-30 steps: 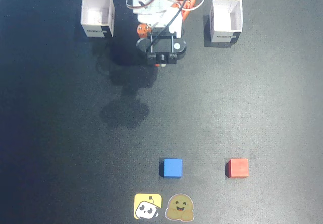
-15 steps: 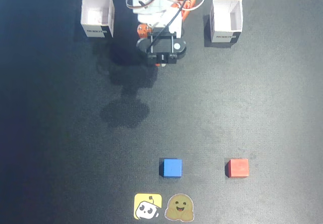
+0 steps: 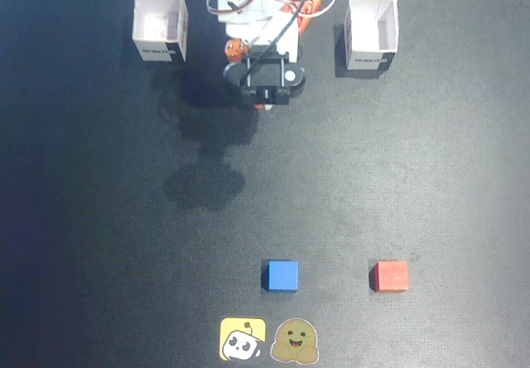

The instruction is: Put the red cube in the right box and the blue cube in the left box.

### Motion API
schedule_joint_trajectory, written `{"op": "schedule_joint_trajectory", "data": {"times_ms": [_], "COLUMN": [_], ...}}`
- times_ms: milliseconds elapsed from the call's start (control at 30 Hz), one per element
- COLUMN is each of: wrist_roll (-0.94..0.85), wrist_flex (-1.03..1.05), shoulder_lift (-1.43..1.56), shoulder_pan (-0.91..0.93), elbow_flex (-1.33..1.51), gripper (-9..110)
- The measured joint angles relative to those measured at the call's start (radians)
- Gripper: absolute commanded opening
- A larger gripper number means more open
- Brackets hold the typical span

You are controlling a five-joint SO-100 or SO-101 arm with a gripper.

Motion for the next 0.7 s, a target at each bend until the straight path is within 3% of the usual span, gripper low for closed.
{"op": "schedule_joint_trajectory", "data": {"times_ms": [500,700], "wrist_roll": [0.152,0.19], "wrist_flex": [-0.084,-0.15], "shoulder_lift": [-0.003,-0.13], "shoulder_pan": [-0.172,-0.202], "elbow_flex": [0.0,-0.069], "gripper": [0,0]}}
